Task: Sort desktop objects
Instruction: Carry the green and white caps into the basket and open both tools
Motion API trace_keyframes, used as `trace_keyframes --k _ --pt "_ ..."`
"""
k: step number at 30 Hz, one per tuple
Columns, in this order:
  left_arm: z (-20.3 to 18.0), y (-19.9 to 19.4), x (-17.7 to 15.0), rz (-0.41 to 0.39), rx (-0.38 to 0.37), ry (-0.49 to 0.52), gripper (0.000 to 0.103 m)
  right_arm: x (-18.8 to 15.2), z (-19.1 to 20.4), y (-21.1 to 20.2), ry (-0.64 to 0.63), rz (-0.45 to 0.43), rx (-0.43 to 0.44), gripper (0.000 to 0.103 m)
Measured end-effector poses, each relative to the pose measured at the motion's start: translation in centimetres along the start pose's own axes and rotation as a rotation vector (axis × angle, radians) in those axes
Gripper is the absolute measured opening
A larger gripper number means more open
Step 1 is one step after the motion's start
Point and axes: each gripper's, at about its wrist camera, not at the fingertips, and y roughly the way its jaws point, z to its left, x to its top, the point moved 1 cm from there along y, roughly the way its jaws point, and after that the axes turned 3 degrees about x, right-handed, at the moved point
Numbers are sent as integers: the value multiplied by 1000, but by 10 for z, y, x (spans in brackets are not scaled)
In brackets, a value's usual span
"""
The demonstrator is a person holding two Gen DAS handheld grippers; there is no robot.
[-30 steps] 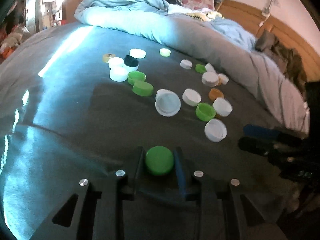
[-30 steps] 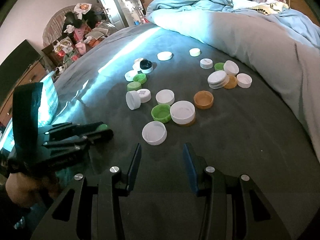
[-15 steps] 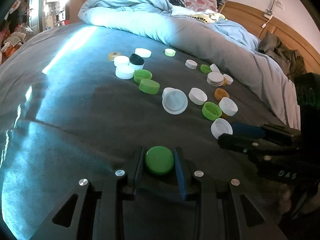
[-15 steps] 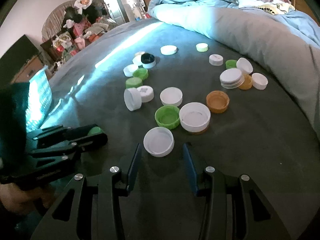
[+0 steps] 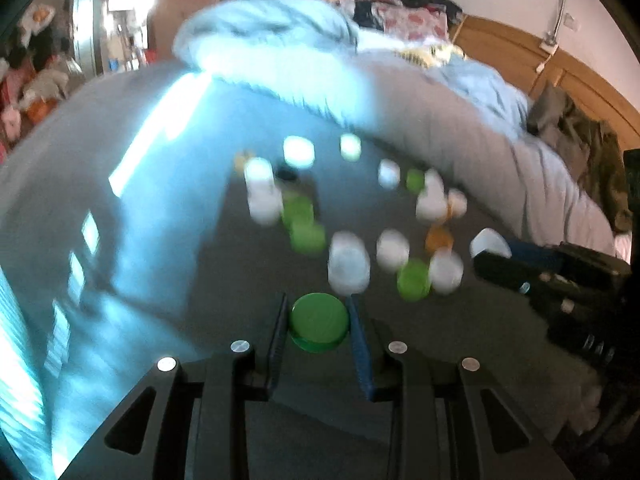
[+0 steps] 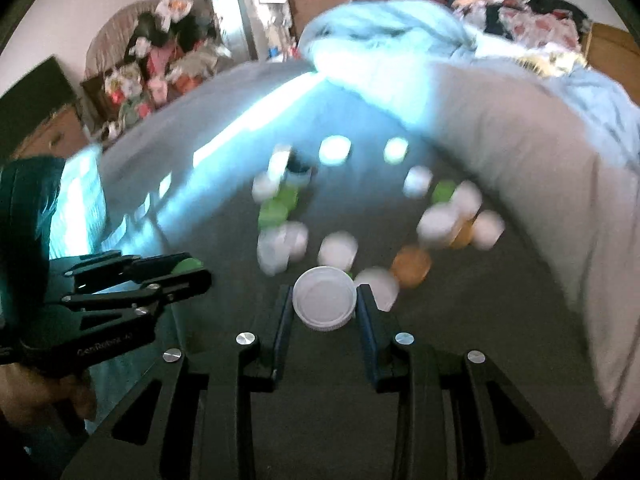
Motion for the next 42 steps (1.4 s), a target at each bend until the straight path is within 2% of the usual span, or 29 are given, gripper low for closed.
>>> trace_keyframes --k 6,10,11,14,17,24,29,35,42 --pt "12 -67 95 -95 25 13 32 102 2 -58 -41 -131 -13 27" --pt "21 -122 141 -147 62 64 32 167 27 -104 -98 -204 1 27" --pt "27 -138 152 -152 62 67 32 177 34 -110 -105 -211 8 27" --pt "52 -188 176 -181 127 88 32 205 65 -132 -133 -234 51 27" --pt "91 -229 185 -175 162 65 32 223 107 -143 -182 -245 94 27" --pt "195 -291 164 -107 305 -7 32 249 213 -131 -288 -196 237 27" --pt "257 -299 126 11 361 -40 32 245 285 -99 -374 -98 326 27" --pt "293 -279 84 154 340 -63 32 229 357 -62 -457 20 406 27" --pt "290 -259 55 256 287 -20 32 198 396 -29 -521 161 443 27"
